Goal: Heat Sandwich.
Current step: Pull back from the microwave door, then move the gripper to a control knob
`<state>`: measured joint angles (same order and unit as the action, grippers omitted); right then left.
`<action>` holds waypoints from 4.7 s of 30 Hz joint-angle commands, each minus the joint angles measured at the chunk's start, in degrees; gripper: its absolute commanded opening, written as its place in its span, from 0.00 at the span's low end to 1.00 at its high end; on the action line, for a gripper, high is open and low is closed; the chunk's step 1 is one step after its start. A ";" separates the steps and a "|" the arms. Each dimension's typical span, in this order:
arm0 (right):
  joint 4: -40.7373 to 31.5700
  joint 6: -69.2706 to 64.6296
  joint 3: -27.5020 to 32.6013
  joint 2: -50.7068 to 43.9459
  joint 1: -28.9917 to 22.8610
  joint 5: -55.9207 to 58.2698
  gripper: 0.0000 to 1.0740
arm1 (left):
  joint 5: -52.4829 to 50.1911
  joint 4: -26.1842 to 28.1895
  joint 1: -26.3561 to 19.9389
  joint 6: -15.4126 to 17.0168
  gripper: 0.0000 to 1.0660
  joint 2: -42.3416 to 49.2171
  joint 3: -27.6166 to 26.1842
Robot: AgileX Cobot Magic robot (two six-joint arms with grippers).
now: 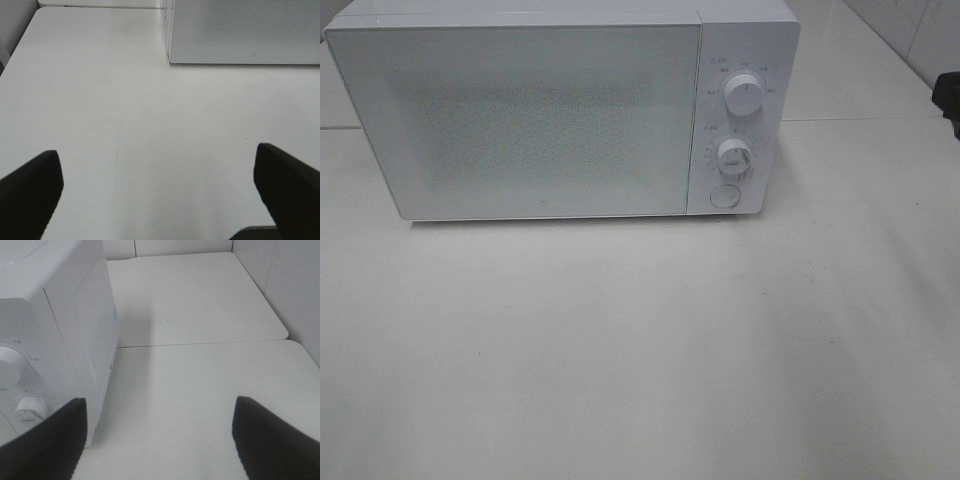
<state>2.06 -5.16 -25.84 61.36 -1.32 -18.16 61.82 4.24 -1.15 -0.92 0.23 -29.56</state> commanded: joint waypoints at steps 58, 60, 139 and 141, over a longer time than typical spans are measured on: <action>-41.20 20.57 -13.92 50.94 -37.07 -51.45 0.71 | -0.52 0.57 -0.11 0.00 0.92 1.55 0.06; -41.14 20.05 -15.13 52.14 -36.04 -50.76 0.71 | -0.52 0.57 -0.11 0.00 0.92 1.55 0.06; -38.85 -16.16 -19.82 57.01 -35.24 -52.54 0.11 | -0.52 0.57 -0.11 0.00 0.92 1.55 0.06; -38.39 -18.11 -19.82 57.01 -35.24 -52.65 0.11 | -0.52 0.57 -0.11 0.00 0.92 1.55 0.06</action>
<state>-39.82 -20.45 -45.09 118.66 -36.44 -68.53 61.82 4.24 -1.15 -0.92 0.23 -29.56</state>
